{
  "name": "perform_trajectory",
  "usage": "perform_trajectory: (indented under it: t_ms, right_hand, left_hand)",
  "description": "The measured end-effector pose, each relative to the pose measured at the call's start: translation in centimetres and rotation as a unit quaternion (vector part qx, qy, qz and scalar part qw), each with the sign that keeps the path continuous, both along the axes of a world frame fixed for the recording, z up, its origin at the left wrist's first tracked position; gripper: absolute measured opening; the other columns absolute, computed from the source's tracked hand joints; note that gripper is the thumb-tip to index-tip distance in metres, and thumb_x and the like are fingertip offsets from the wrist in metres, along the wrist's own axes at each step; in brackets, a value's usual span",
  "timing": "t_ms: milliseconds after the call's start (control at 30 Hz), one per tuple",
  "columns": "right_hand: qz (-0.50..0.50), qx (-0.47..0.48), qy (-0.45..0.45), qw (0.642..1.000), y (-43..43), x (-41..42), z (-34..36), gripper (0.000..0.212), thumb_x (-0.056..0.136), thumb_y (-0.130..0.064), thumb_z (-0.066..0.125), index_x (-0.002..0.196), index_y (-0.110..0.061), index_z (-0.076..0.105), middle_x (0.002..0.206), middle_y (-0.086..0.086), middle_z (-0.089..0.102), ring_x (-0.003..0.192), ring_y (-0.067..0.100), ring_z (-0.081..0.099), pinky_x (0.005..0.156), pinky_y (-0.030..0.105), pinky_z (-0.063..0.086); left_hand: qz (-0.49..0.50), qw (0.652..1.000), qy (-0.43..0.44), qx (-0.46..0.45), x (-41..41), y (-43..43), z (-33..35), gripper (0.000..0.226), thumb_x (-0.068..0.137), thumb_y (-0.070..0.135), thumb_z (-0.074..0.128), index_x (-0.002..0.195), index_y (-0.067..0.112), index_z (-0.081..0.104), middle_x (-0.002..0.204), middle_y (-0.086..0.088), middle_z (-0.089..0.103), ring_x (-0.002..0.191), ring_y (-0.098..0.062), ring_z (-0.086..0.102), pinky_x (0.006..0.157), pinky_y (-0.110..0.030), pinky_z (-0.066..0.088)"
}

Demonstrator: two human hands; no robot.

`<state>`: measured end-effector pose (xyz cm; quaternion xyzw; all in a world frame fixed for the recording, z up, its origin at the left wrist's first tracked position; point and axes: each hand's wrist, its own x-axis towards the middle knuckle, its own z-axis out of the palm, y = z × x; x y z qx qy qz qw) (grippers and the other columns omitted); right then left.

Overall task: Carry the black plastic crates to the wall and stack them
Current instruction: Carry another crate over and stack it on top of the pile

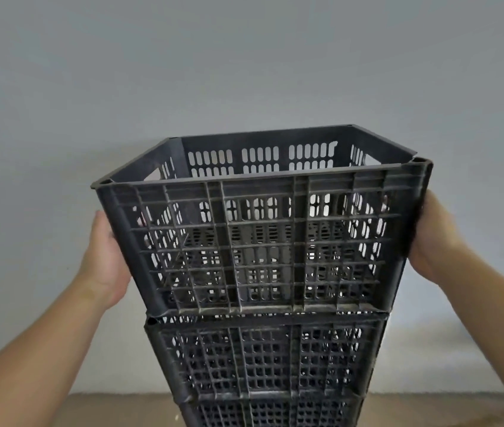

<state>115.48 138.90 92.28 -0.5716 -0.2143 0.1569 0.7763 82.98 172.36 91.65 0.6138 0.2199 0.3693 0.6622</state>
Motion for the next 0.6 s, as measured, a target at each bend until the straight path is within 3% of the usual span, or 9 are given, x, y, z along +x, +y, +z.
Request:
perform_trajectory:
  t_ms: [100,167,267,433,600]
  right_hand:
    - [0.014,0.031,-0.013,0.999,-0.6,-1.1,-1.3,0.060,0.096,-0.059,0.031,0.118,-0.021,0.071,0.120,0.010,0.071,0.109,0.028,0.068,0.087,0.048,0.051]
    - [0.007,0.022,-0.022,0.999,-0.8,-1.9,-2.8,0.051,0.095,-0.057,0.041,0.122,-0.023,0.068,0.118,0.006,0.072,0.107,0.023,0.069,0.086,0.045,0.052]
    - [-0.037,-0.009,-0.019,0.999,-0.8,-3.0,-4.8,0.030,0.088,-0.049,0.064,0.115,-0.037,0.062,0.102,-0.009,0.076,0.090,0.012,0.073,0.074,0.038,0.057]
    - [-0.057,0.001,-0.017,0.998,-0.2,-3.8,-4.8,0.033,0.076,-0.052,0.074,0.105,-0.041,0.064,0.099,-0.010,0.076,0.087,0.013,0.074,0.061,0.031,0.060]
    - [-0.086,0.010,-0.011,0.996,0.2,-4.3,-4.7,0.016,0.081,-0.046,0.074,0.094,-0.042,0.066,0.095,-0.011,0.076,0.084,0.013,0.074,0.057,0.027,0.059]
  left_hand:
    - [0.049,0.998,0.022,-0.018,-0.1,-1.0,-2.0,0.067,0.099,0.072,0.027,0.136,0.030,0.065,0.131,0.001,0.071,0.126,-0.018,0.063,0.116,-0.050,0.035]
    - [0.074,0.996,0.050,-0.027,-0.2,-1.3,-2.7,0.057,0.097,0.070,0.039,0.128,0.031,0.068,0.124,0.008,0.074,0.120,-0.012,0.065,0.114,-0.044,0.037]
    - [0.088,0.991,0.095,-0.016,-0.3,-1.2,-2.8,0.052,0.091,0.071,0.052,0.122,0.032,0.070,0.114,0.012,0.077,0.104,-0.005,0.072,0.094,-0.034,0.043]
    - [0.122,0.986,0.115,-0.001,-0.2,-1.0,-2.3,0.064,0.077,0.080,0.054,0.120,0.034,0.064,0.106,0.017,0.078,0.092,-0.001,0.074,0.076,-0.026,0.045]
    - [0.136,0.986,0.098,0.008,-0.5,-1.2,-2.5,0.052,0.082,0.077,0.053,0.119,0.040,0.059,0.115,0.017,0.071,0.101,-0.004,0.070,0.089,-0.032,0.049]
